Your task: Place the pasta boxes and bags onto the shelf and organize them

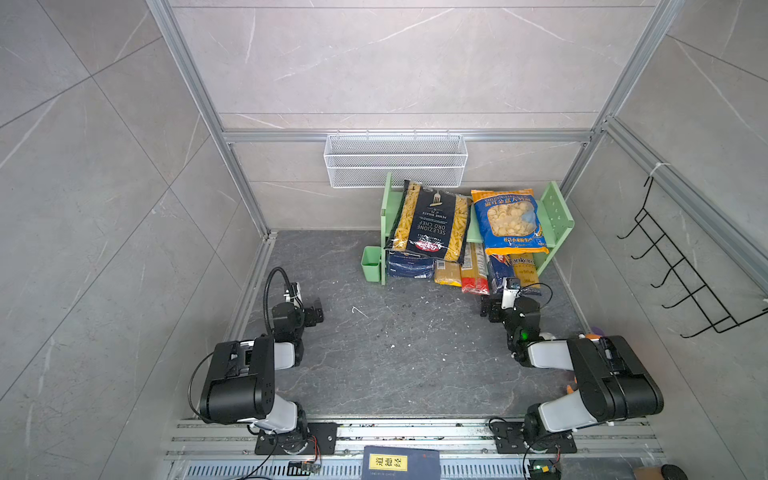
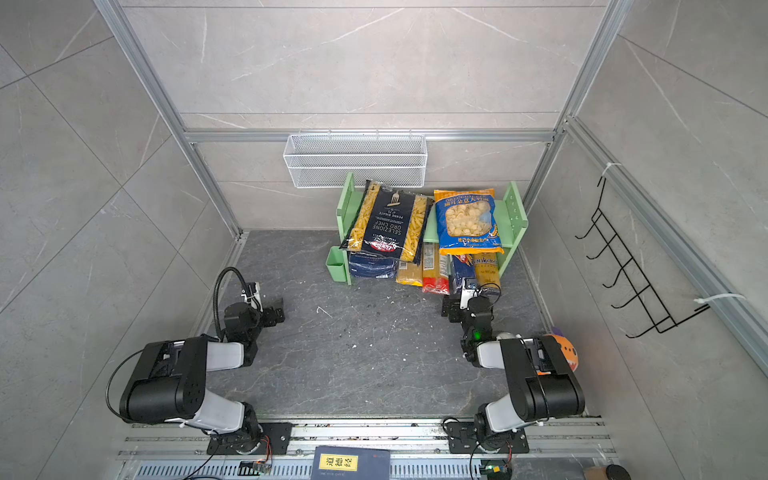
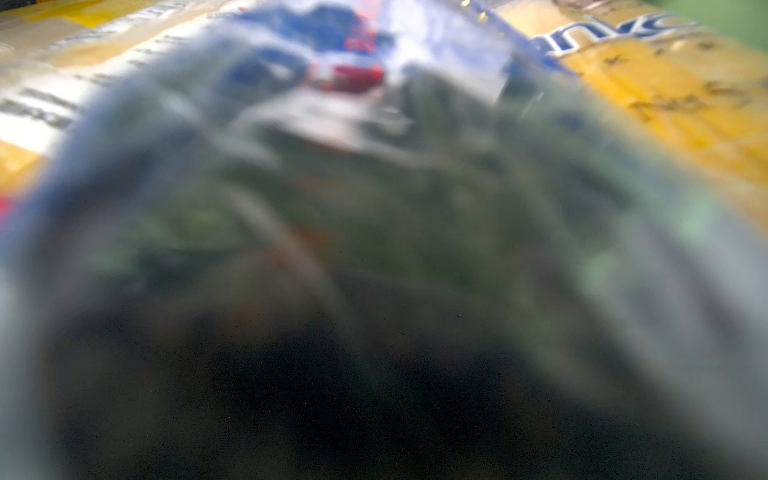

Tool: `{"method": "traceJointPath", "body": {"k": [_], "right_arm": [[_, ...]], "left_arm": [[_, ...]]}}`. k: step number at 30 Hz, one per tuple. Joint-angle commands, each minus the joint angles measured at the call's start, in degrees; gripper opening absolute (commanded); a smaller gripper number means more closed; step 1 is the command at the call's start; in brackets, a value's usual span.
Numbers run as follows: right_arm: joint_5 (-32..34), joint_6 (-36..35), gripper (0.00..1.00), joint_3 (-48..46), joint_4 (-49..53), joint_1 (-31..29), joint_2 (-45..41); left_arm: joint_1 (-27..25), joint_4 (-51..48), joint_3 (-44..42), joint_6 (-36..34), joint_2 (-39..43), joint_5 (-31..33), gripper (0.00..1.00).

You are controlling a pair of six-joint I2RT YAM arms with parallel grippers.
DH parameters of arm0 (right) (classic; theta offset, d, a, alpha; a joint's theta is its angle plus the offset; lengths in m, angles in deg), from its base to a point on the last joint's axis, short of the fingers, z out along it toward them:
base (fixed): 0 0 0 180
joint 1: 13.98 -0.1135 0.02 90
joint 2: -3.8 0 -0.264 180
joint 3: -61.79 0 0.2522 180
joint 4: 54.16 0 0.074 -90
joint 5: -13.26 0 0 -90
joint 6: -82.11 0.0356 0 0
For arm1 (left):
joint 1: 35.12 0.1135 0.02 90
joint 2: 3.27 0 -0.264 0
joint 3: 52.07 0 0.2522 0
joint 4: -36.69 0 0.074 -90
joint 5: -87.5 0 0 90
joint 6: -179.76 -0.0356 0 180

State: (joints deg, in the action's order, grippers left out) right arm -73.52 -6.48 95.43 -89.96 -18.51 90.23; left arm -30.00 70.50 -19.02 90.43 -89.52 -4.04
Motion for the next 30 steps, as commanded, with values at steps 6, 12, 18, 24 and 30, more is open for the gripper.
{"method": "traceJointPath", "body": {"k": [6, 12, 18, 24, 30], "right_arm": [[0.0, -1.1, 0.99, 1.0, 0.3, -0.1, 0.1], [0.0, -1.1, 0.99, 1.0, 0.4, -0.1, 0.1], [0.0, -1.1, 0.99, 1.0, 0.3, -0.1, 0.1], [-0.1, -1.1, 0.99, 1.0, 0.4, -0.1, 0.1], [0.1, -1.0, 0.99, 1.5, 1.1, -0.1, 0.2]], "left_arm": [[-0.3, 1.0, 1.5, 0.1, 0.0, 0.8, 1.0], [-0.4, 0.9, 1.5, 0.0, 0.1, 1.0, 1.0], [-0.4, 0.9, 1.6, 0.0, 0.0, 1.1, 1.0], [-0.5, 0.9, 1.6, 0.0, -0.1, 1.1, 1.0], [-0.4, 0.9, 1.6, 0.0, 0.0, 1.1, 1.0]]}}
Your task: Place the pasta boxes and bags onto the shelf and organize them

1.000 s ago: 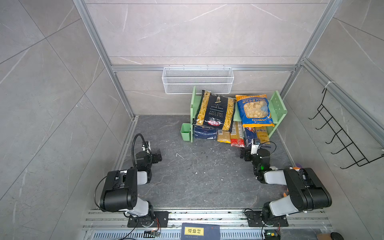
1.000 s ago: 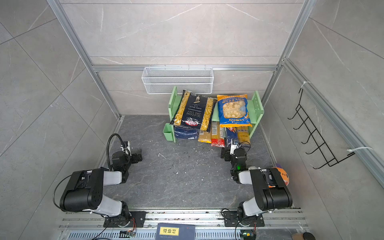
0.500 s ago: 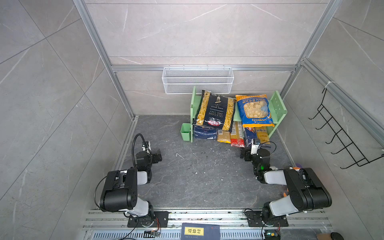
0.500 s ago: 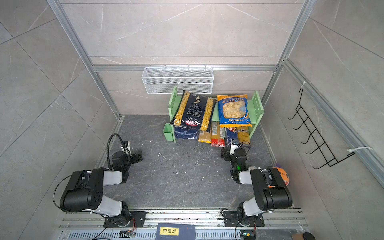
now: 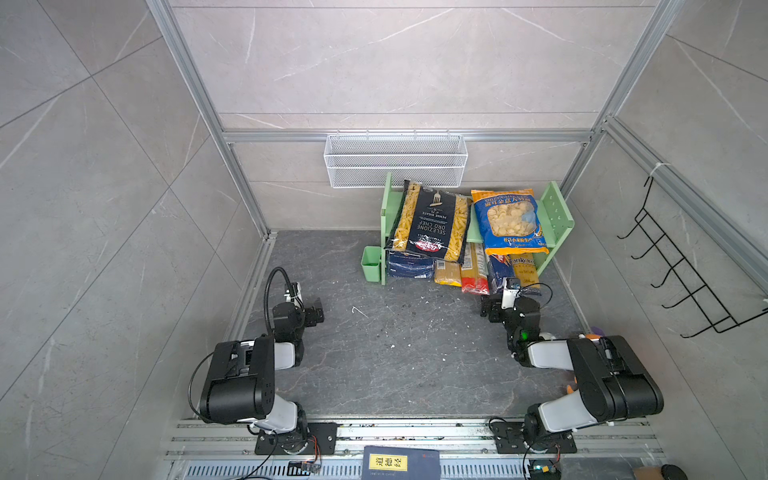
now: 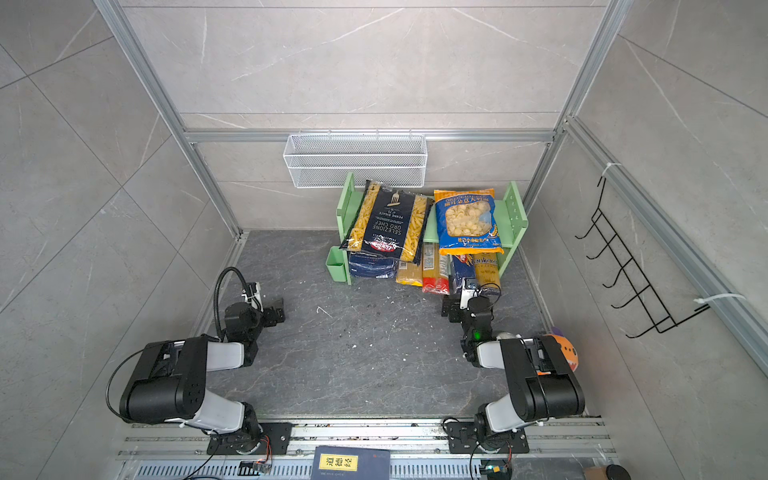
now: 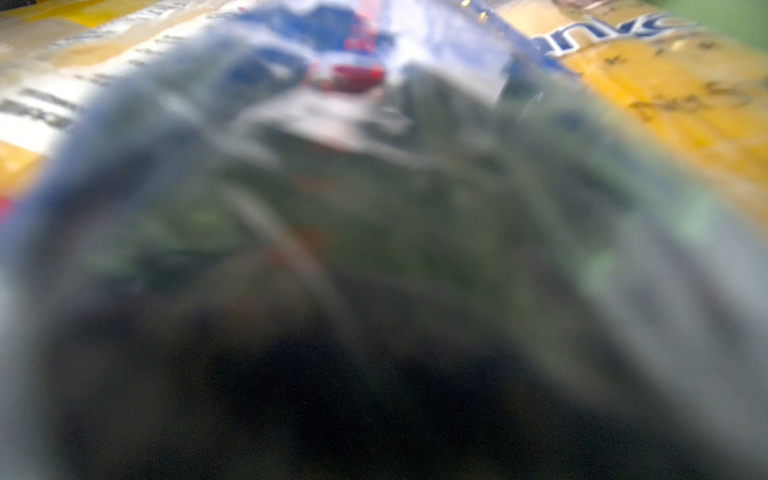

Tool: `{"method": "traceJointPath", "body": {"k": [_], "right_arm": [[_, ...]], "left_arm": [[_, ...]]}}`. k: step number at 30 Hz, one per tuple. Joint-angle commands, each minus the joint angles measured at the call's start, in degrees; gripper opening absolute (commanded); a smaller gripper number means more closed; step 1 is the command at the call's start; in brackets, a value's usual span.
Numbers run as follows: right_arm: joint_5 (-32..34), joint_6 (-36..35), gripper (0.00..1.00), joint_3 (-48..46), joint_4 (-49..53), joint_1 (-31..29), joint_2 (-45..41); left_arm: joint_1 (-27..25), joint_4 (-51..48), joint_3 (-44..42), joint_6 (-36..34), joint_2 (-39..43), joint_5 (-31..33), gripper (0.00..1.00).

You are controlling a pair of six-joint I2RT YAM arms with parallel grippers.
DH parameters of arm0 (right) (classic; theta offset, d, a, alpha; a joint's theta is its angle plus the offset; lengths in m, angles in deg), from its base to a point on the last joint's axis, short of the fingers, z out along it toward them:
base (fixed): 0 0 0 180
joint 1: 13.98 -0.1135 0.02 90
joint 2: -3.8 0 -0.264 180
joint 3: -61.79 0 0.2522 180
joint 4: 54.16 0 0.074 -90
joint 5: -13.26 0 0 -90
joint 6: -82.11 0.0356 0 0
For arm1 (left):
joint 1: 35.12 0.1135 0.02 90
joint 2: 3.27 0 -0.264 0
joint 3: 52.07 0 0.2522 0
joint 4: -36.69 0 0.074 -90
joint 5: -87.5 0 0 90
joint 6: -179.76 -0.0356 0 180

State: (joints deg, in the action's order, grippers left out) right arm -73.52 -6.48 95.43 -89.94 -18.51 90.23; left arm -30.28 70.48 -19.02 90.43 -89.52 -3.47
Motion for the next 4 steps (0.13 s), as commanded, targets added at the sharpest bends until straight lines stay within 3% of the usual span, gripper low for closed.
{"method": "traceJointPath", "body": {"k": [1, 4], "right_arm": [[0.0, -1.1, 0.99, 1.4, 1.1, -0.1, 0.2], [0.0, -1.1, 0.99, 1.2, 0.9, -0.1, 0.2]], "left_arm": [[-0.1, 0.9, 1.6, 0.0, 0.0, 0.5, 1.0], [-0.1, 0.8, 1.6, 0.0, 0.0, 0.5, 1.0]]}}
